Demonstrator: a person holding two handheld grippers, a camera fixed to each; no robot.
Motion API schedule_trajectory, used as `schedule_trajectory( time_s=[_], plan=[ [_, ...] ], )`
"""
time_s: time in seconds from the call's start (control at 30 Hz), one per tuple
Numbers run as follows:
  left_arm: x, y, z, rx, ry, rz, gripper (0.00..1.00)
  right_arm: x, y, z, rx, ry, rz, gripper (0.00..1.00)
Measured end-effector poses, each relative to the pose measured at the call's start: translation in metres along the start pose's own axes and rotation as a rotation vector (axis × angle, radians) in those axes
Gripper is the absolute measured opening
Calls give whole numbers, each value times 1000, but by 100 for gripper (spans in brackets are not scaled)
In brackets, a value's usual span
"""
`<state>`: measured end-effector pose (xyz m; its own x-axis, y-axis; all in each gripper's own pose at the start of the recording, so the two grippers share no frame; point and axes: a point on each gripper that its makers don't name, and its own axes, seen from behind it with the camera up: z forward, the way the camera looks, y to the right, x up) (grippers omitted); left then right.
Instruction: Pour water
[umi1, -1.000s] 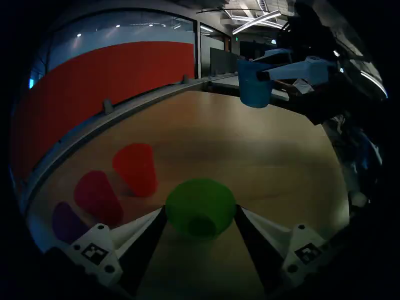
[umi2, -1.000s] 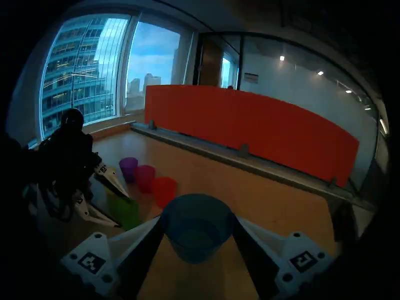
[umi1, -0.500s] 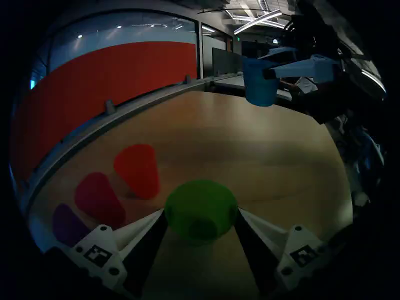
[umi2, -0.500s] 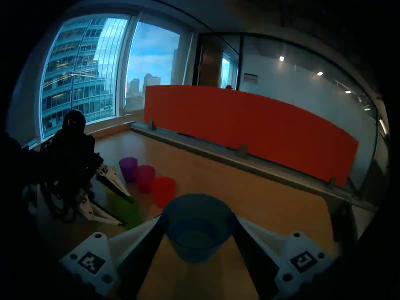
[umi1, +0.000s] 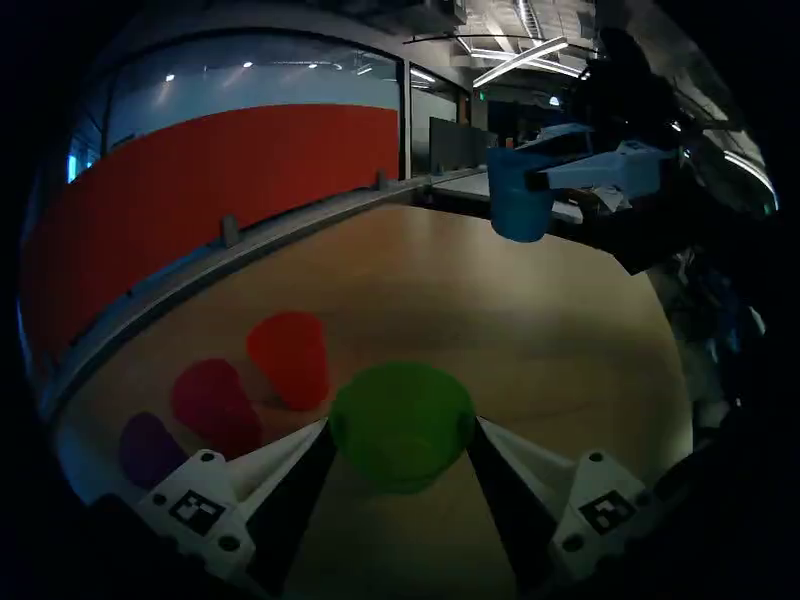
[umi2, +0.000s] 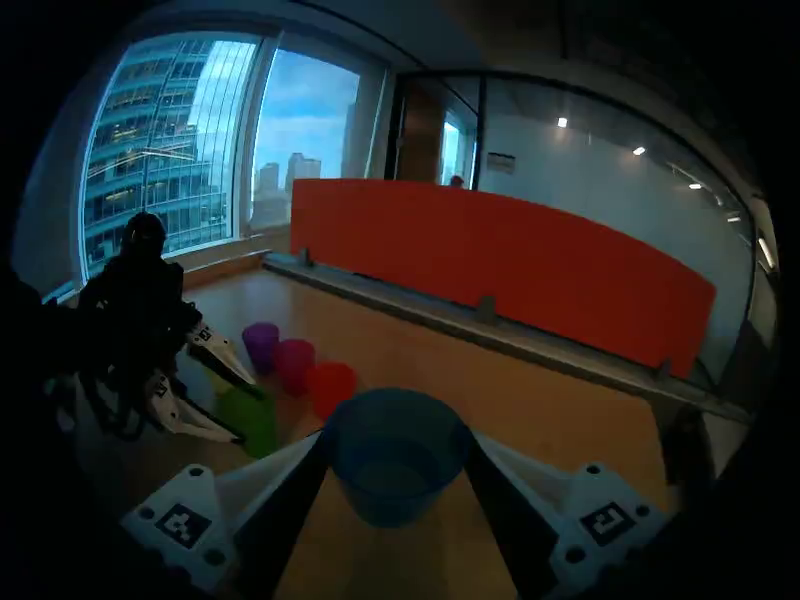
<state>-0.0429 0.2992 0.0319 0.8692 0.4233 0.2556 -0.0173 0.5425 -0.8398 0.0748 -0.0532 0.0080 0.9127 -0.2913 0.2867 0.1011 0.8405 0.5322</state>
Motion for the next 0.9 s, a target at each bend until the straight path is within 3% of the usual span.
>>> schedule_trajectory(
  time_s=[0.9],
  plan=[
    [72,-20,-118,140,245,-1,88,46,-57,1,90,137,-20,93]
  ],
)
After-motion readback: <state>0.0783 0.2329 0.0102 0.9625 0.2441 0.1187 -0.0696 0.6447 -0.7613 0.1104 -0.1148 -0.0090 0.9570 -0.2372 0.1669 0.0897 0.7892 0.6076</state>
